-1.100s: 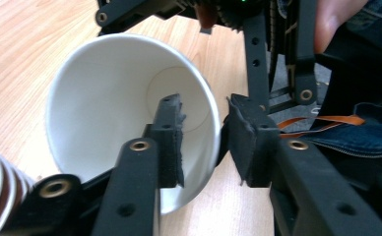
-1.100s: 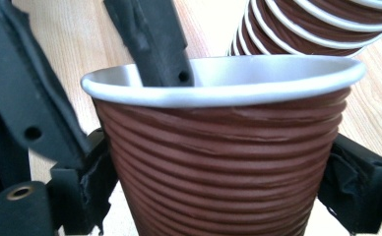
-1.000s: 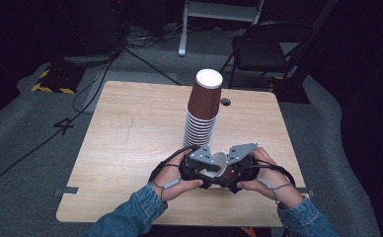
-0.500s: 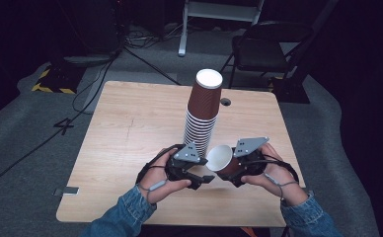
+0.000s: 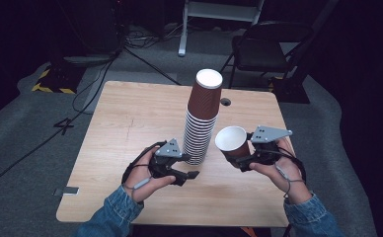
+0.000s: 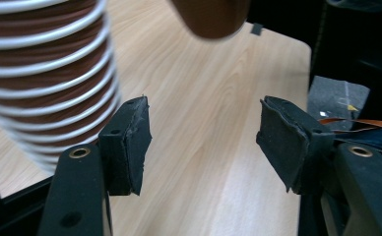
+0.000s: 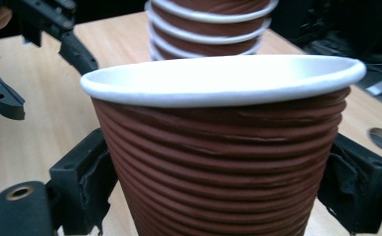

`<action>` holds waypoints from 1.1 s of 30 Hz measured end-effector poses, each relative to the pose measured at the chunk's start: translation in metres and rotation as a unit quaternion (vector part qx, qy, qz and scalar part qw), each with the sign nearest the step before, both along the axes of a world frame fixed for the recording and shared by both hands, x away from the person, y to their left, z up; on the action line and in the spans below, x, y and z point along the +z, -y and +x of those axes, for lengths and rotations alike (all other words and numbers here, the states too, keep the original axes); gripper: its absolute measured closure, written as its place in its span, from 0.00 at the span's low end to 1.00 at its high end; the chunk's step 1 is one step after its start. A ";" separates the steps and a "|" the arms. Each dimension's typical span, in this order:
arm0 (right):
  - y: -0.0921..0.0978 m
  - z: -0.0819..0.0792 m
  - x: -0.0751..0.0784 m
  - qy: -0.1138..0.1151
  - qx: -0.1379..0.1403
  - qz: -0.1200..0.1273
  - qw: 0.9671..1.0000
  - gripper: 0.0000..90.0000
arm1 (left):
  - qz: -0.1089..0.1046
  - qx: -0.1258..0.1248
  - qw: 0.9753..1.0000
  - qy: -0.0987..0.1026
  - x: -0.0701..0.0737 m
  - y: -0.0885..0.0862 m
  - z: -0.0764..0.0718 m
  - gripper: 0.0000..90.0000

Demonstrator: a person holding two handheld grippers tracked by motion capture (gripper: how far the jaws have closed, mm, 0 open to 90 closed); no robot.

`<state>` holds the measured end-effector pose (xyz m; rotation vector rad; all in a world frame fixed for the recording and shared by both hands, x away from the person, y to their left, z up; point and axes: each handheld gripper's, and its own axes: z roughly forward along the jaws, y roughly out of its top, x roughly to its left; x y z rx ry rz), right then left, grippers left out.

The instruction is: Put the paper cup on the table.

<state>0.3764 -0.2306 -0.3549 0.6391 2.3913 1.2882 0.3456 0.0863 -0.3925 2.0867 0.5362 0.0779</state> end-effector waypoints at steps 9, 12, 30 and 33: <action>0.025 0.014 0.004 0.025 -0.077 0.052 0.995 0.14 | 0.016 0.058 0.998 -0.005 -0.004 -0.026 0.014 0.35; 0.035 0.022 0.001 0.029 -0.100 0.063 0.993 0.14 | 0.028 0.080 0.996 -0.001 -0.005 -0.037 0.018 0.33; 0.068 0.066 -0.026 0.062 -0.213 0.102 0.970 0.14 | 0.109 0.197 0.974 -0.028 -0.041 -0.085 0.040 0.28; 0.067 0.073 -0.033 0.065 -0.213 0.101 0.970 0.14 | 0.112 0.202 0.972 -0.033 -0.046 -0.092 0.043 0.26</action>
